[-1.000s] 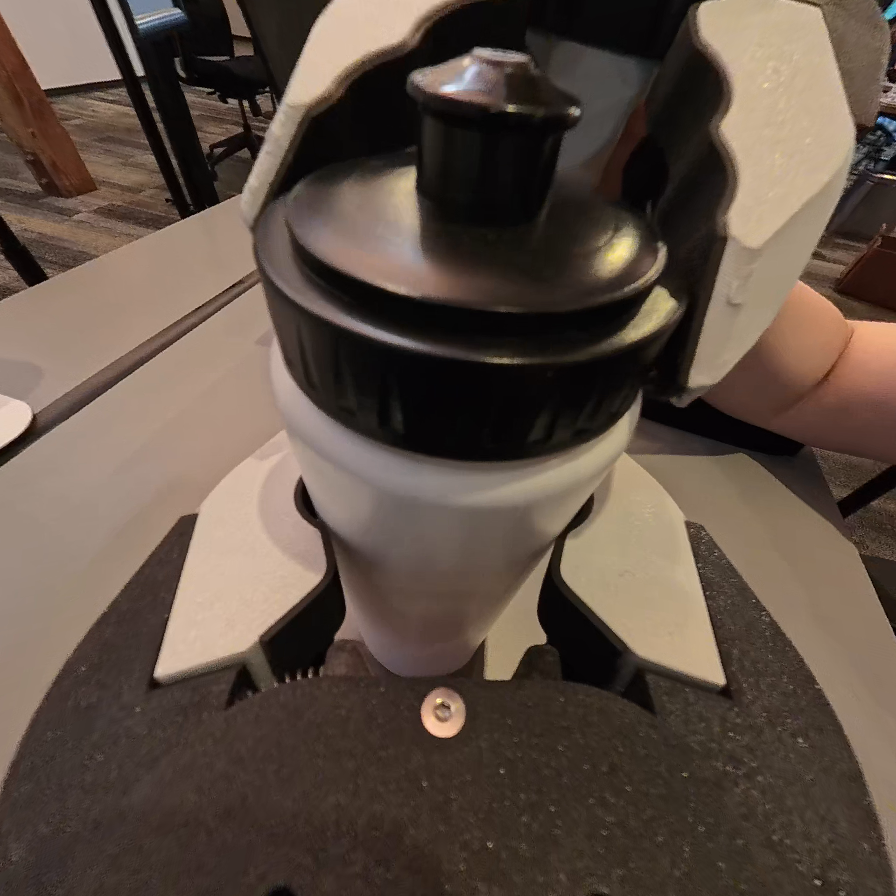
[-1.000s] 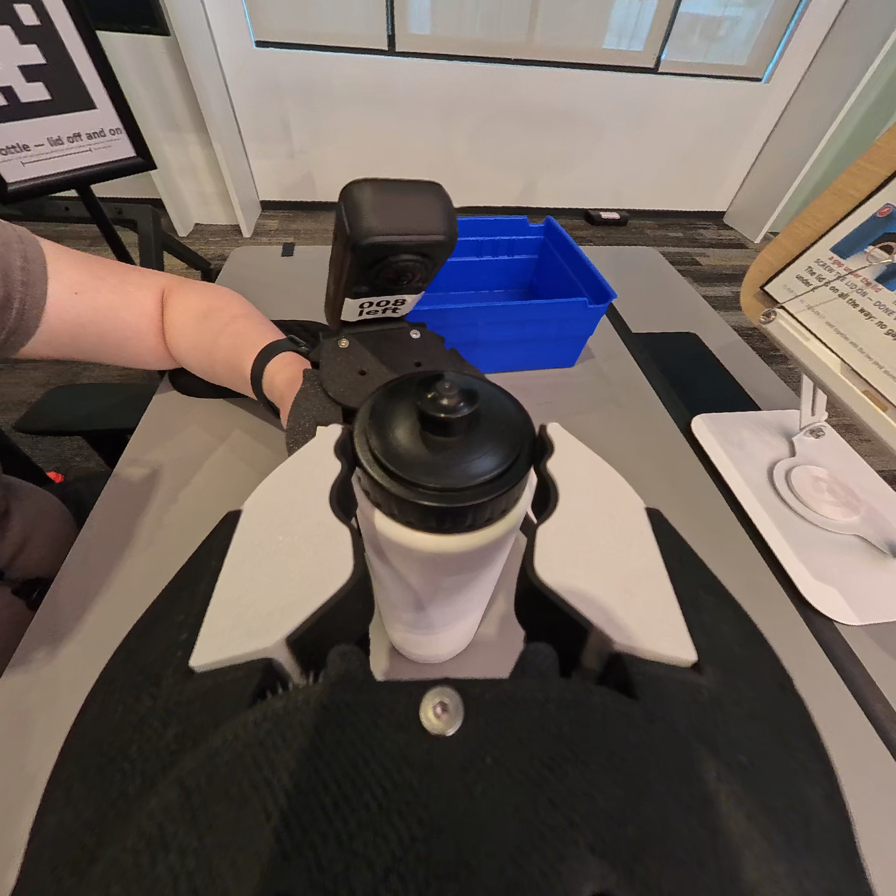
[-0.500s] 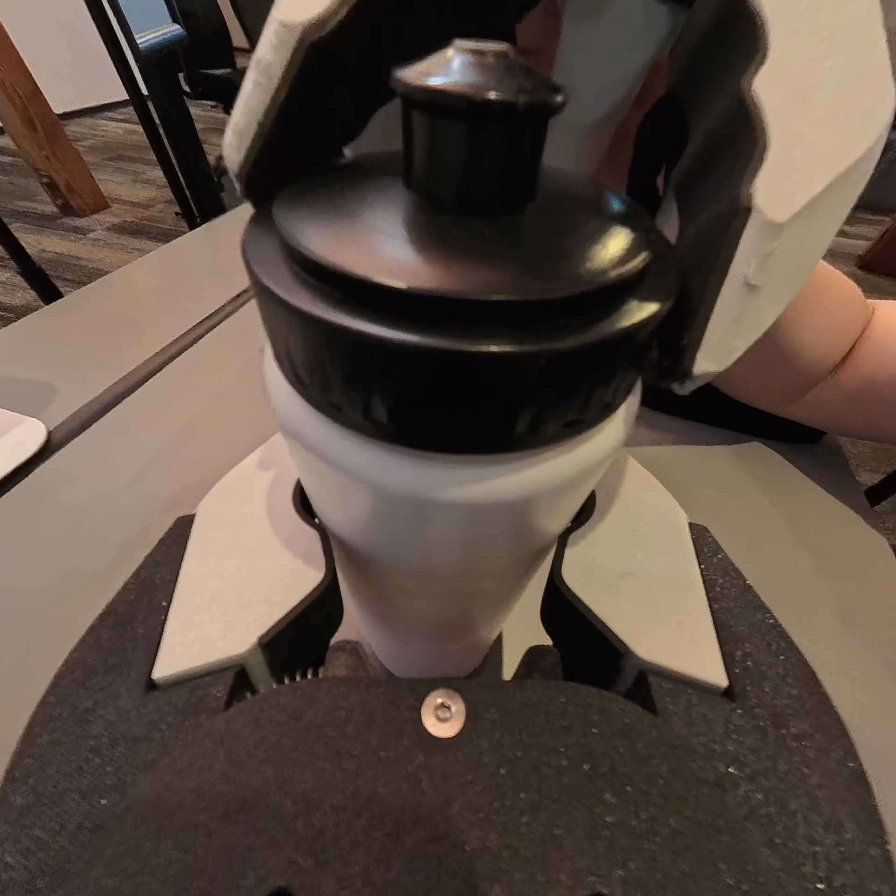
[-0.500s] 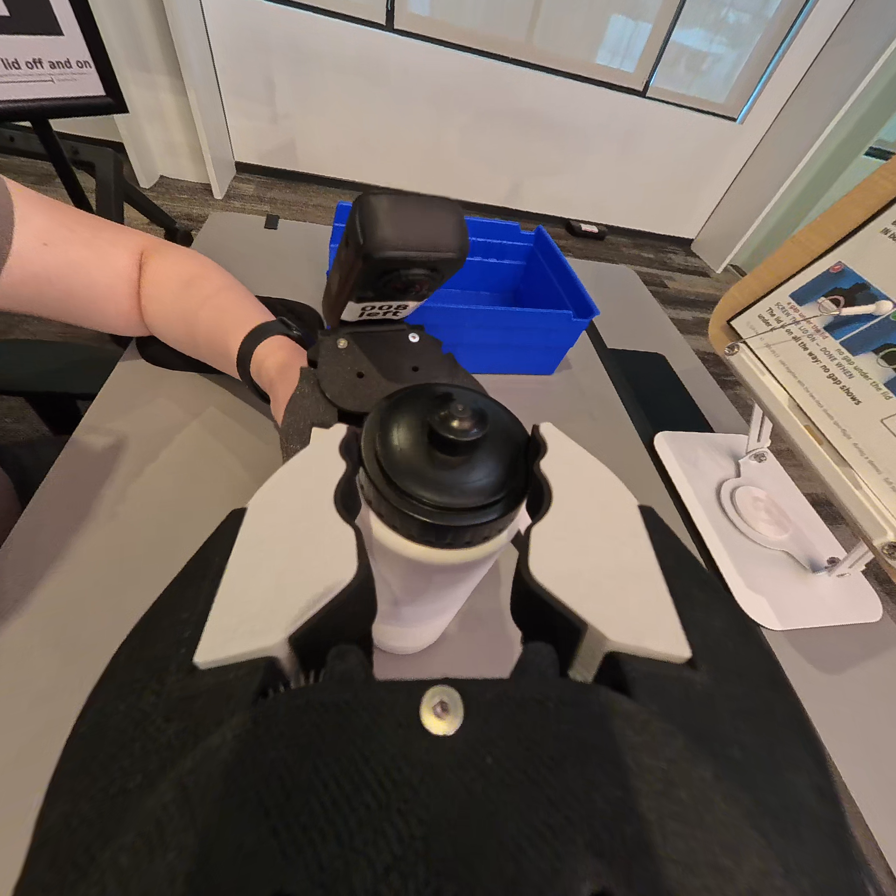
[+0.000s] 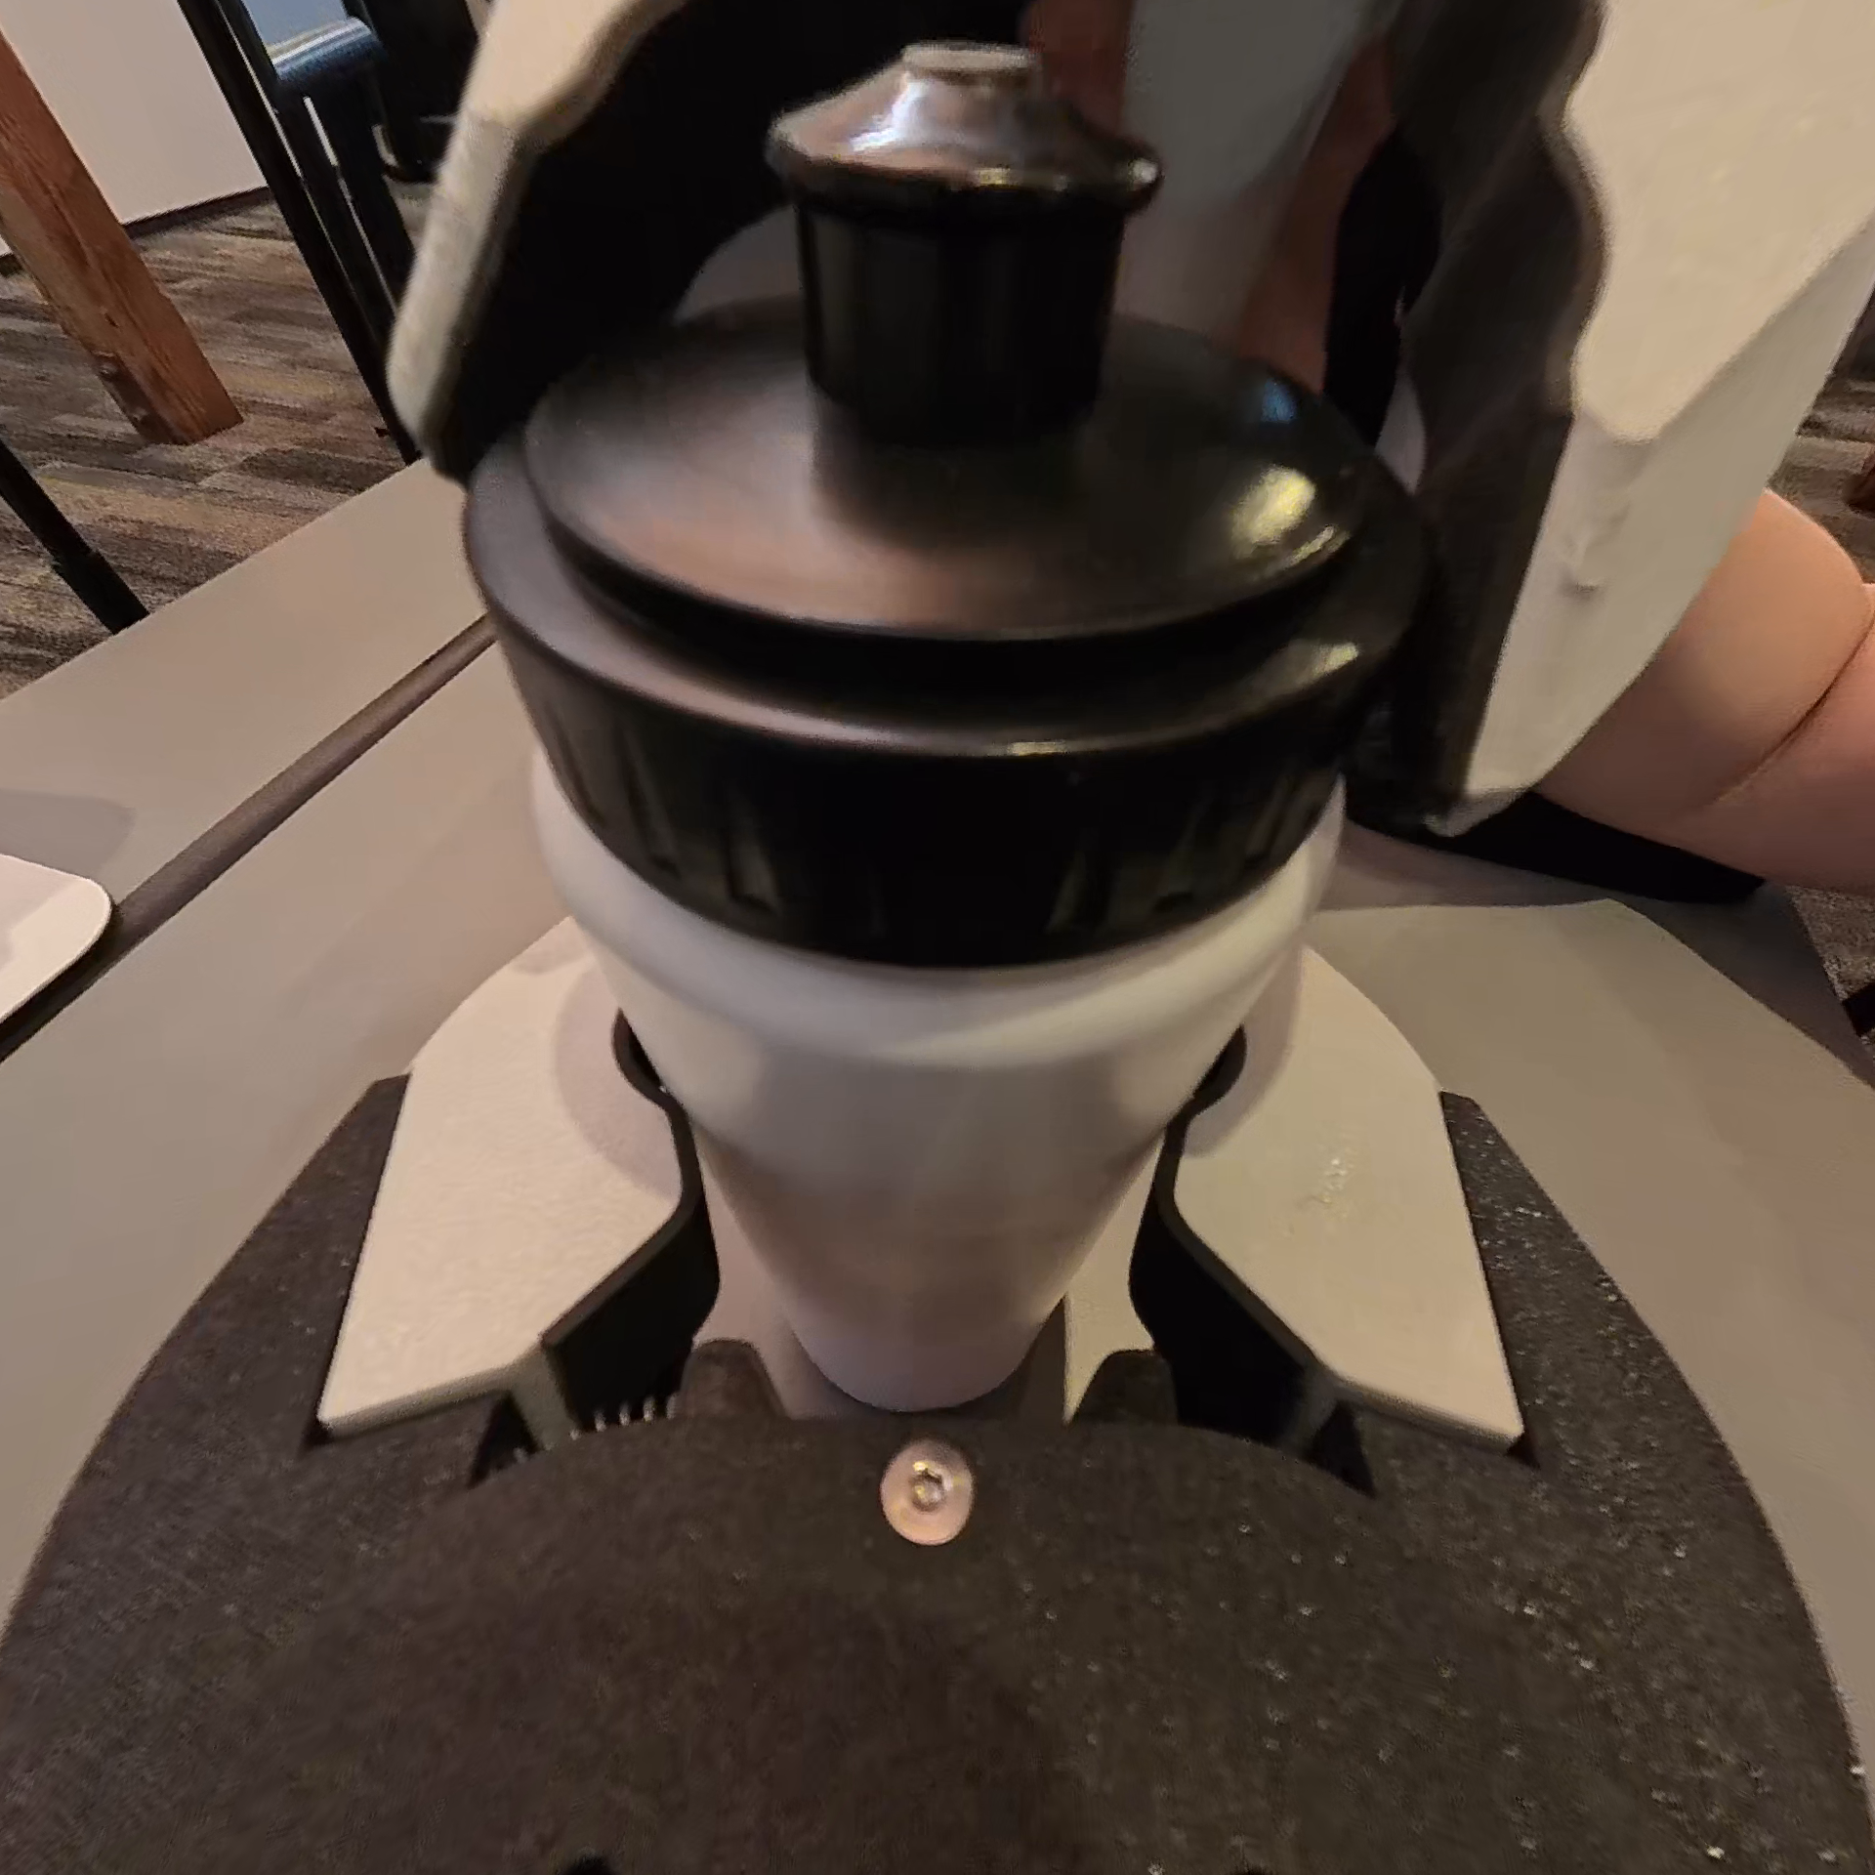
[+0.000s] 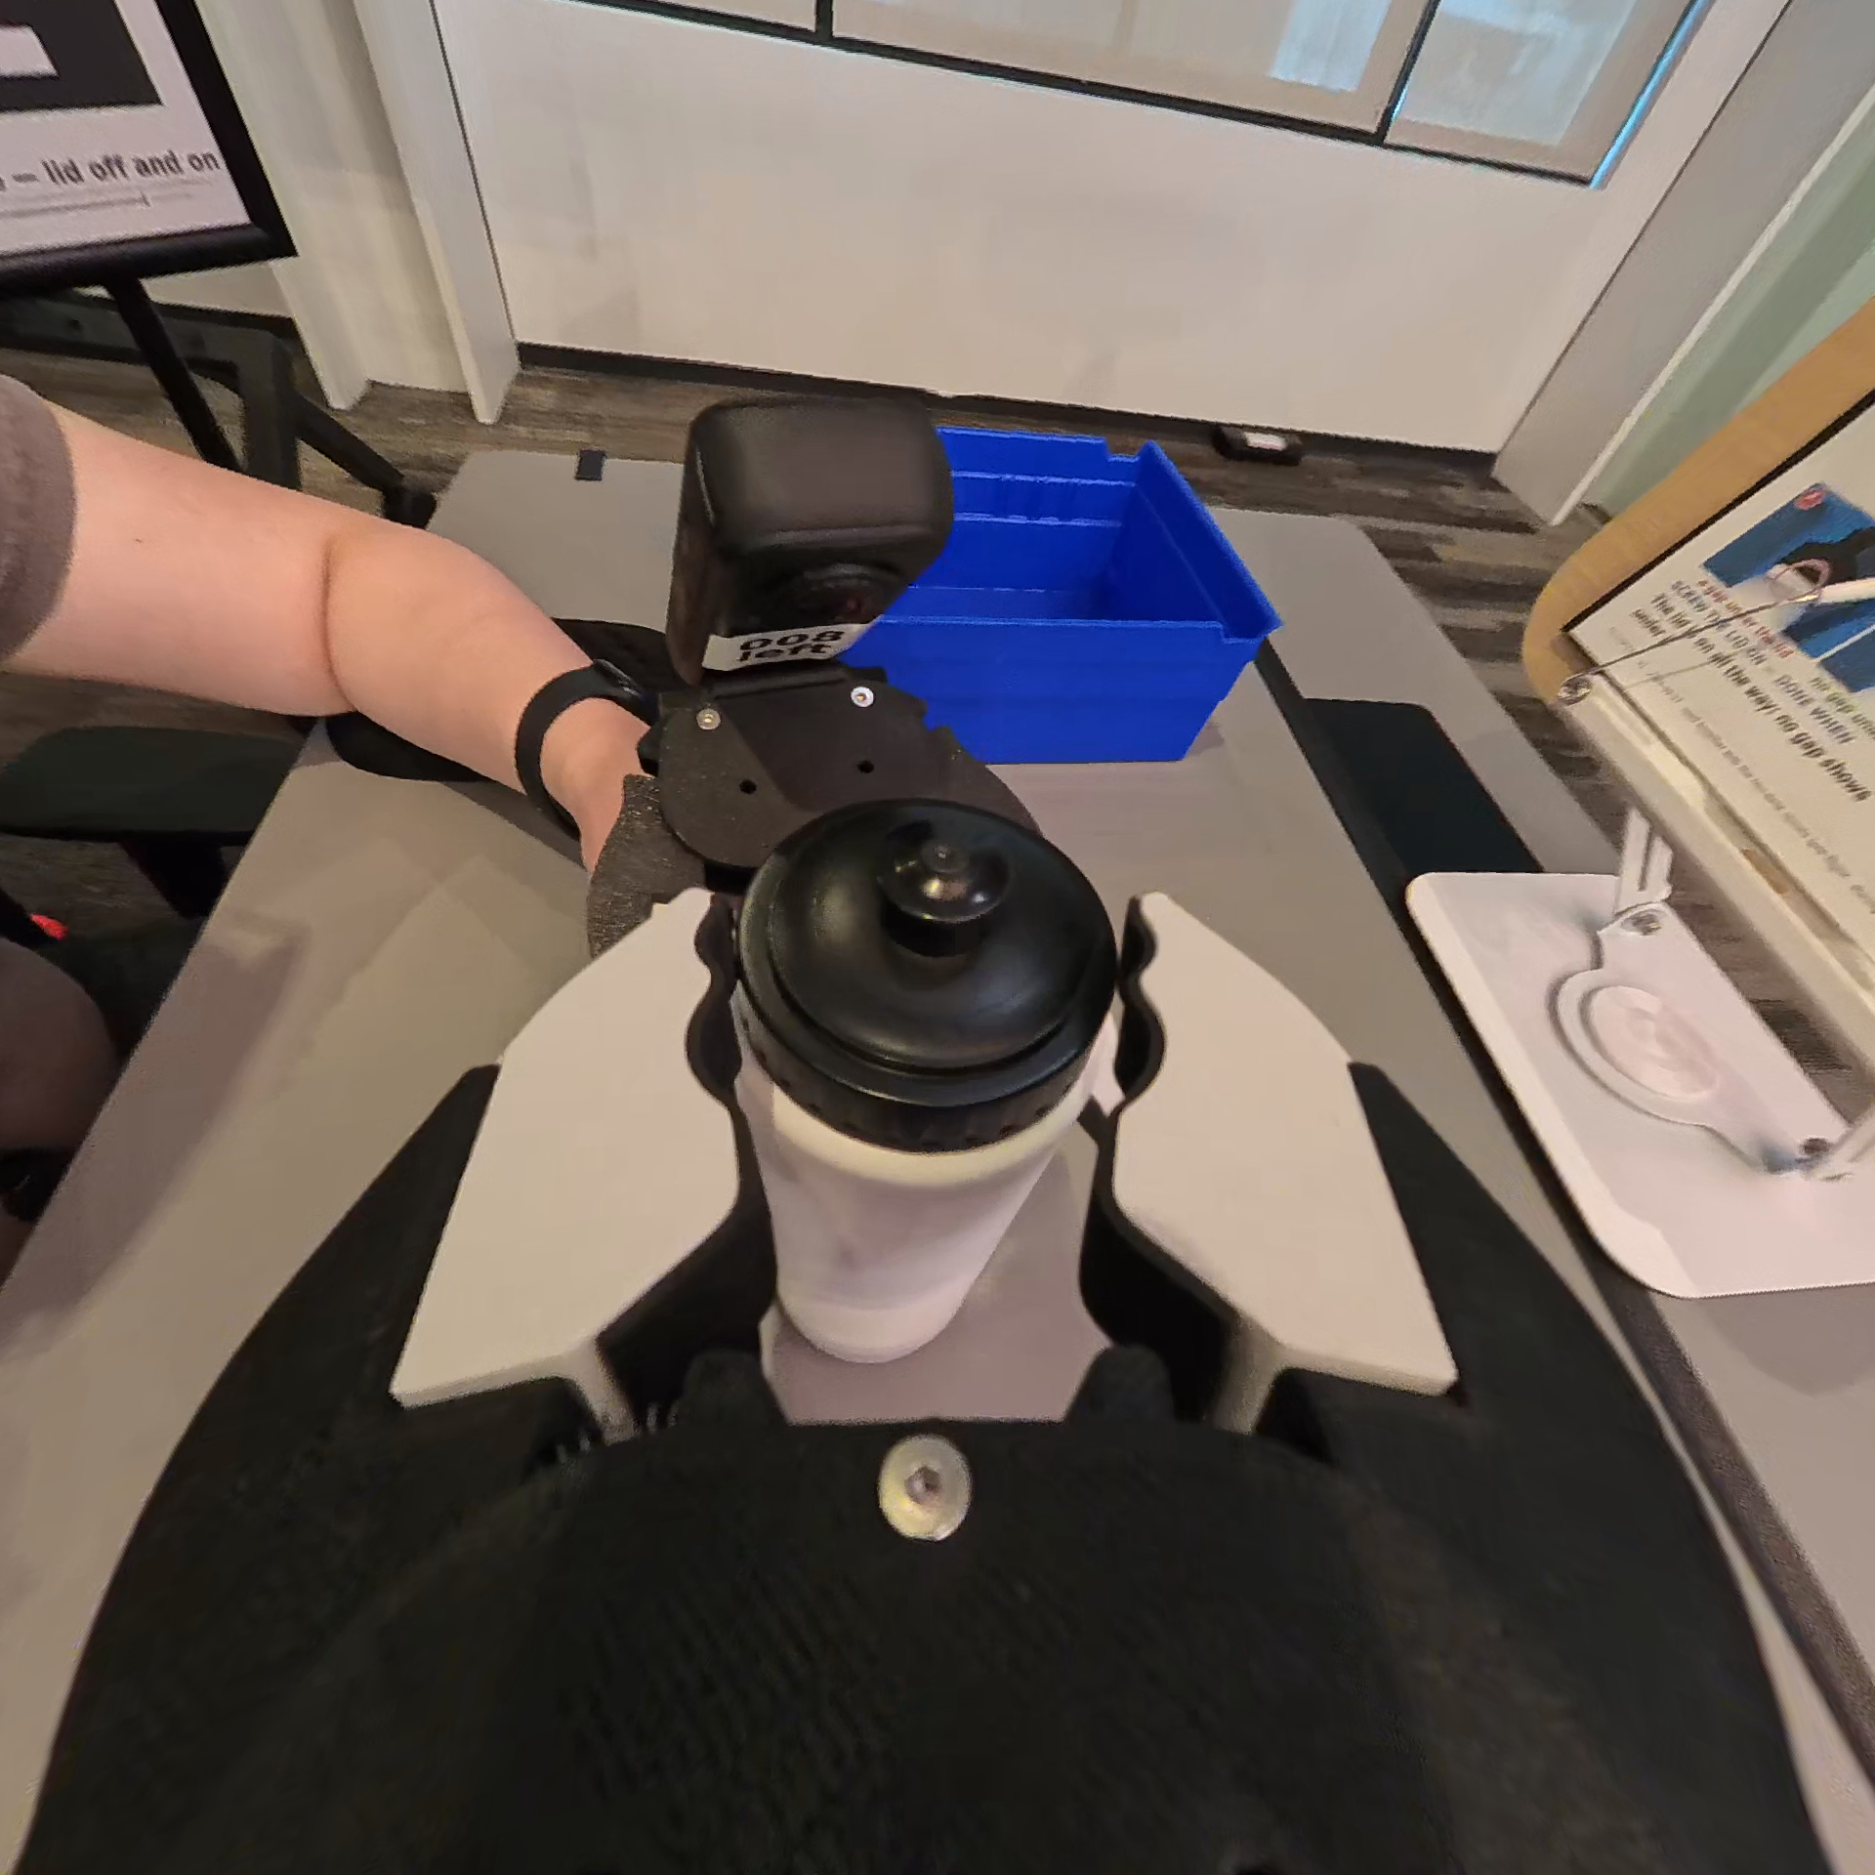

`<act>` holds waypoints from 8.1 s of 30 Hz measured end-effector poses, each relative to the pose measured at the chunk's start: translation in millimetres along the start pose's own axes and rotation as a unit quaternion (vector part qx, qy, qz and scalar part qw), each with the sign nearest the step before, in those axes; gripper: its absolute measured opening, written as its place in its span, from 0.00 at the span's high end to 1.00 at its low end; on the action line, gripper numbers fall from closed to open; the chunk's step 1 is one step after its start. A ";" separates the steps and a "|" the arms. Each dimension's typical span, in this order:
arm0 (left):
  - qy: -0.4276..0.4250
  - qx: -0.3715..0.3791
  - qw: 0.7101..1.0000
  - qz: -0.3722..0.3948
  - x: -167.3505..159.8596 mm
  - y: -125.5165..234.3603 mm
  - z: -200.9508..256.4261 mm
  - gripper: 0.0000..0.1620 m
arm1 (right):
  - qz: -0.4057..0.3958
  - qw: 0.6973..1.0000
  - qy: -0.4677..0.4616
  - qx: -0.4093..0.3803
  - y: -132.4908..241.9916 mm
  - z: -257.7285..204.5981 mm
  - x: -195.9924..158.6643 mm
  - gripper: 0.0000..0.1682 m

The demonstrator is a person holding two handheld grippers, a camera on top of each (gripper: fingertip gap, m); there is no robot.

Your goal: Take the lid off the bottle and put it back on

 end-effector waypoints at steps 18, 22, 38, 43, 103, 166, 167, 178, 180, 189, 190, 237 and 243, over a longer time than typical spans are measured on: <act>0.006 -0.006 1.000 -0.004 -5.1 -2.2 0.1 0.36 | -0.038 0.999 0.018 -0.016 0.8 -1.3 -2.8 0.55; 0.008 -0.008 1.000 -0.003 -5.2 -2.4 0.0 0.36 | -0.014 1.000 -0.014 0.004 2.0 1.2 -1.9 0.56; 0.007 0.019 1.000 0.008 -0.7 -2.0 1.9 0.37 | -0.024 1.000 -0.006 0.005 2.2 -1.2 -1.8 0.56; 0.012 0.029 1.000 -0.003 -0.5 -2.0 1.5 0.37 | -0.024 1.000 -0.007 0.002 2.5 -0.5 -2.1 0.56; 0.103 -0.051 0.991 0.070 24.1 47.8 -17.5 0.43 | 0.052 0.971 -0.194 -0.126 87.8 33.9 20.3 0.47; 0.030 0.472 0.871 -0.132 51.1 238.3 -122.1 0.42 | -0.305 0.666 -0.563 -0.383 302.3 73.8 -228.8 0.75; 0.053 0.501 0.853 -0.136 46.8 264.1 -130.9 0.44 | -0.309 0.669 -0.562 -0.375 299.2 73.6 -228.3 0.79; 0.301 0.533 0.740 -0.280 -72.3 379.0 -183.1 0.46 | -0.373 0.629 -0.606 -0.313 275.1 67.1 -247.6 0.96; 0.311 0.526 0.724 -0.319 -92.6 377.7 -191.8 0.45 | -0.370 0.626 -0.610 -0.315 275.0 66.9 -247.7 0.96; 0.427 0.467 0.655 -0.414 -157.7 380.3 -197.5 0.79 | -0.371 0.622 -0.615 -0.311 271.5 66.1 -246.6 0.96; 0.450 0.444 0.663 -0.401 -159.4 375.2 -197.0 0.84 | -0.374 0.623 -0.616 -0.305 269.4 64.9 -245.7 0.96; 0.204 0.181 0.864 -0.423 -48.0 163.0 -101.0 0.70 | -0.455 0.642 -0.593 -0.171 122.3 65.8 -208.7 0.96; 0.159 0.208 0.906 -0.334 0.0 216.8 -87.0 0.68 | -0.462 0.631 -0.589 -0.203 151.9 67.5 -203.1 0.96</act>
Point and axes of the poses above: each gripper's, where its closed fingertips meet, y back along the fingers, x out of its top, z = x × y across the jaws, the point moved 6 cm from there along y, back along the fingers, and after that the axes turned 4 degrees about x, right-handed, at the moved point
